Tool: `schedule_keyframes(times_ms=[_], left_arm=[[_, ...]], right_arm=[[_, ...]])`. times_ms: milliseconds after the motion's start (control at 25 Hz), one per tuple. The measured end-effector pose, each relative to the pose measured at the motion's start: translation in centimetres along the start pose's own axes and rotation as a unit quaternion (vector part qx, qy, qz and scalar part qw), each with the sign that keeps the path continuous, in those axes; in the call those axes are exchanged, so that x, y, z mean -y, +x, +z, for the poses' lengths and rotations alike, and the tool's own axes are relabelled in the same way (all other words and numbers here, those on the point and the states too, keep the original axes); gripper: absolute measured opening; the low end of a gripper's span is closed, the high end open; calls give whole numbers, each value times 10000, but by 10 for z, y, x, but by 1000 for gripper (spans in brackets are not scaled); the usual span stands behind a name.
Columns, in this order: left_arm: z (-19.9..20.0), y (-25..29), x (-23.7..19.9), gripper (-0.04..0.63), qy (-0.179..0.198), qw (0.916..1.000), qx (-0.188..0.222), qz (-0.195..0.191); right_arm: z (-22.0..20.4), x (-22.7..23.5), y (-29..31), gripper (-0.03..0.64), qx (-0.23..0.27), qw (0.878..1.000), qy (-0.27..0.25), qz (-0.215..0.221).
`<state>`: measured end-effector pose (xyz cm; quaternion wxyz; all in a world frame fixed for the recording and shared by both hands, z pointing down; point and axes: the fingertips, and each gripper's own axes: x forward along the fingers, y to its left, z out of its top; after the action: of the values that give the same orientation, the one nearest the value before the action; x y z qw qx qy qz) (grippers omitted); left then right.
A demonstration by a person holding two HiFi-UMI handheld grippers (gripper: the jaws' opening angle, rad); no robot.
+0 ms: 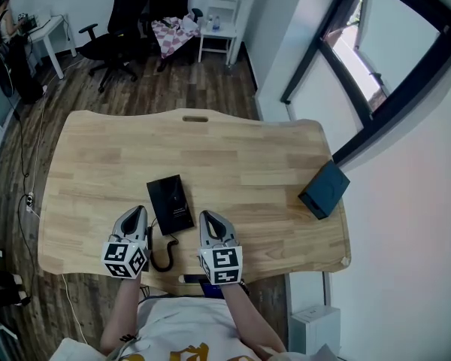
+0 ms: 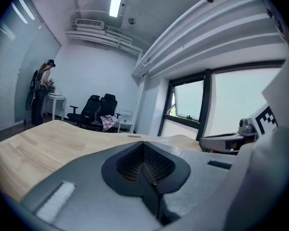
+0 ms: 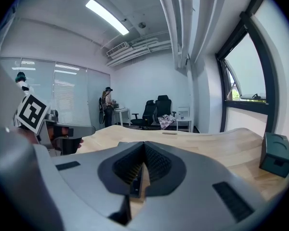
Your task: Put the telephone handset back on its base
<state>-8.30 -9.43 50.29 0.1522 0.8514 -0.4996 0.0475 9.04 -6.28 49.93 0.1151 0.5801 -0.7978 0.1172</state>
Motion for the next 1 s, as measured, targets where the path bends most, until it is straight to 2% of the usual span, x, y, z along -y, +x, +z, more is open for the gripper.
schedule_keyframes(times_ms=[280, 440, 1000], left_arm=[[16, -21, 17, 3, 112, 9997, 201, -26], [17, -33, 22, 2, 44, 9996, 286, 34], [26, -40, 27, 3, 100, 9991, 400, 32]], right_arm=[[2, -5, -19, 6, 138, 9999, 11, 36], [11, -10, -28, 6, 309, 9994, 0, 132], [17, -10, -36, 6, 431, 9990, -33, 146]])
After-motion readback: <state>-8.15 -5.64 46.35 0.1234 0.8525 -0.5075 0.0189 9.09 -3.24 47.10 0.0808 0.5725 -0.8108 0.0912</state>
